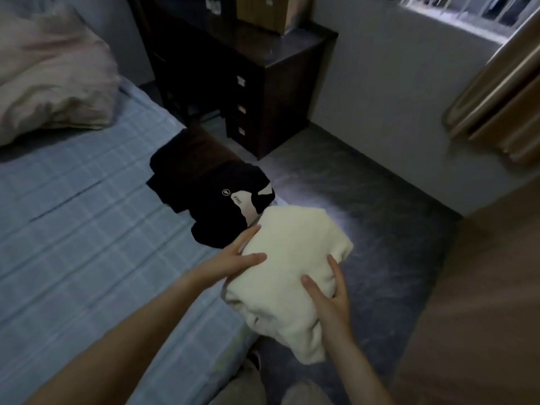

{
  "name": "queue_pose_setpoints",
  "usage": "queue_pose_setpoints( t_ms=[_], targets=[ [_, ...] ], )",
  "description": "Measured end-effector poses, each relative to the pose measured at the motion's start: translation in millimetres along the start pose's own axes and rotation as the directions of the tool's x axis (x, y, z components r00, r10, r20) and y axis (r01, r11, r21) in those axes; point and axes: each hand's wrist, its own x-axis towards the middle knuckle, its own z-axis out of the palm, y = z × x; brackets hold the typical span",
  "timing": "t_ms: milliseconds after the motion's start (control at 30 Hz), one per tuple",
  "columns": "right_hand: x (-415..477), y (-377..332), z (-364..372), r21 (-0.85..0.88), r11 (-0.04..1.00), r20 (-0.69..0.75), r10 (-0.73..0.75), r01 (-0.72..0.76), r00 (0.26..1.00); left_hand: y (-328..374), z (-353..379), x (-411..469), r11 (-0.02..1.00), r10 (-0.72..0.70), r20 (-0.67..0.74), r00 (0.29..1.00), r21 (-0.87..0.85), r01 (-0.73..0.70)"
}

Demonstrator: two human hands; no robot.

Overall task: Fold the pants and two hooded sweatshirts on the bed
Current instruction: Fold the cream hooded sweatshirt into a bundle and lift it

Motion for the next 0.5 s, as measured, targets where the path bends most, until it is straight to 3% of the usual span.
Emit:
queue_pose_setpoints(
  t_ms=[300, 500],
  targets=[
    [172, 79, 47, -0.047, 0.997, -0.04, 0.067, -0.069, 0.997, -51, -24, 195, 0.98, -0.195, -0.026, 0.98, -0.043, 0.194],
    [192, 132, 76, -0.099, 0.987, -0.027, 0.123, -0.125, 0.992, -87, -45, 226, 0.962, -0.273, 0.02, 0.962, 0.023, 0.273]
  ],
)
